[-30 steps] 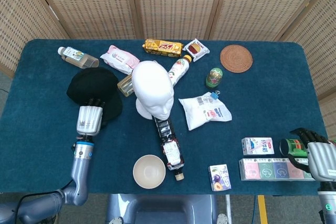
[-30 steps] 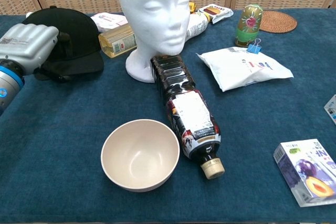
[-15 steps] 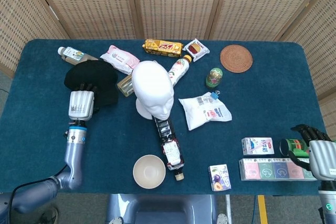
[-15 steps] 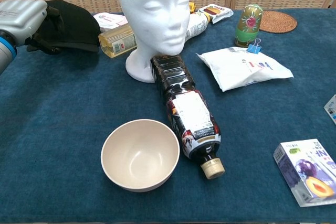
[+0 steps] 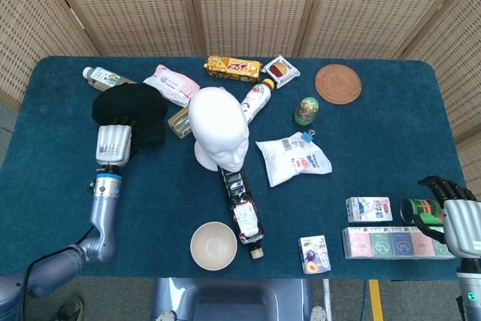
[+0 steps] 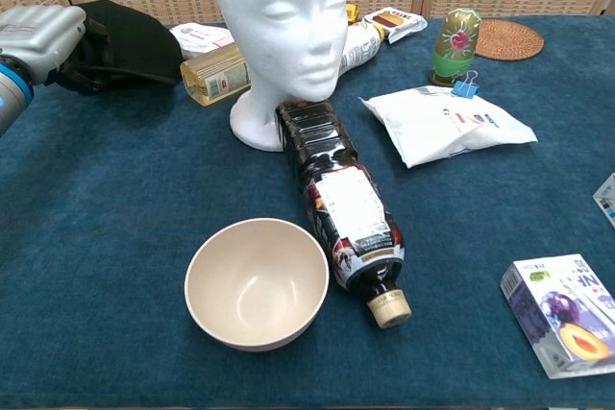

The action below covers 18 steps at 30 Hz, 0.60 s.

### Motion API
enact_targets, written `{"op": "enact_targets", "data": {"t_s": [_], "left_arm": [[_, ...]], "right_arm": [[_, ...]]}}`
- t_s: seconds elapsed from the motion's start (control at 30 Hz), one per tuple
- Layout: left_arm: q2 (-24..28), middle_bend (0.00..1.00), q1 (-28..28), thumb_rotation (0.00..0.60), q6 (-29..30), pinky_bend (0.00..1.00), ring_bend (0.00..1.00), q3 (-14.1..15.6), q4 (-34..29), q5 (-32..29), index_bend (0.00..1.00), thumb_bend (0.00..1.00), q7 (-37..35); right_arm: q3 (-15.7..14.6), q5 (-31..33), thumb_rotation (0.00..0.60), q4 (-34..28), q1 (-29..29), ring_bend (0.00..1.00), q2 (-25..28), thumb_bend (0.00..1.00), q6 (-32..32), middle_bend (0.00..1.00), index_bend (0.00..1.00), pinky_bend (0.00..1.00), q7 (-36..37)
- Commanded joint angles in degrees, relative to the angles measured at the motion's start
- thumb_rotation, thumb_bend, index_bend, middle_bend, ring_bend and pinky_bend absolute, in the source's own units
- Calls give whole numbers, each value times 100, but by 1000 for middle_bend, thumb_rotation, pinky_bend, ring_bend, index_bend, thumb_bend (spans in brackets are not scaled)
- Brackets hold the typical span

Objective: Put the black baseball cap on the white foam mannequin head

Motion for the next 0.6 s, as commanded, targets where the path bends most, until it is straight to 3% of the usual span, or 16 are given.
{"op": "enact_targets", "data": {"t_s": [0.03,0.23,0.6], "left_arm": [[41,467,21,600,23,720,462,11,-13,4,691,591,-28],[328,545,129,600,364,769,528,45,-251,282,766,610,-422],[1069,567,277,600,1385,776,545,-89,-762,966,782,583,-1174]], "right_arm": [[2,-13,600,-13,-1,278,9,241,11,278,287,321,-1],[3,-6,600,-28,-2,278,14,242,3,279,287,321,-5],[17,-42,600,13,36,278,-28,240,-24,279,287,321,56]]}}
